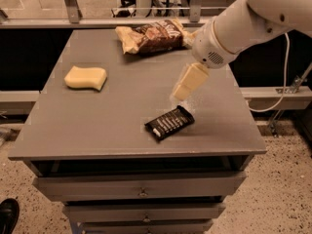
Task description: Pick sponge
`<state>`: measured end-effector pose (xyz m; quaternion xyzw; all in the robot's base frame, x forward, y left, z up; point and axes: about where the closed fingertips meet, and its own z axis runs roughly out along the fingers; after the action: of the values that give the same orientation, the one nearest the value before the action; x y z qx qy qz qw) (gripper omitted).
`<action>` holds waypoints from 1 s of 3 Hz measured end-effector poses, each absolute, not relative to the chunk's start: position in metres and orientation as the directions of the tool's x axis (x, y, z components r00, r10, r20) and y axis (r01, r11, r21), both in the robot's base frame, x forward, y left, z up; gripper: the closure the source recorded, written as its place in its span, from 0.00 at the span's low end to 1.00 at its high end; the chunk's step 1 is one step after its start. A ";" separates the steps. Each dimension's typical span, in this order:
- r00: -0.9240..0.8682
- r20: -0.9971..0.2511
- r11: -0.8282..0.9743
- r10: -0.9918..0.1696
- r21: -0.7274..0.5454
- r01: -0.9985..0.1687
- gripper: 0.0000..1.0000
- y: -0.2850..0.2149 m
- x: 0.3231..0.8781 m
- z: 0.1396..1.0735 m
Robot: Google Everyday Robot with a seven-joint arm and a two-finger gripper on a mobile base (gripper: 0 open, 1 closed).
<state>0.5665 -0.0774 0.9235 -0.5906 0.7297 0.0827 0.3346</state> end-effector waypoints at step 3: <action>-0.084 -0.697 0.325 -0.712 -0.221 -0.920 0.00 -0.023 0.600 0.902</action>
Offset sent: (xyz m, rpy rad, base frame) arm 0.0130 0.0095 -0.0098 0.0840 0.0275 -0.0169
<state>0.5997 -0.0231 0.9017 -0.5639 0.7231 0.1390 0.3739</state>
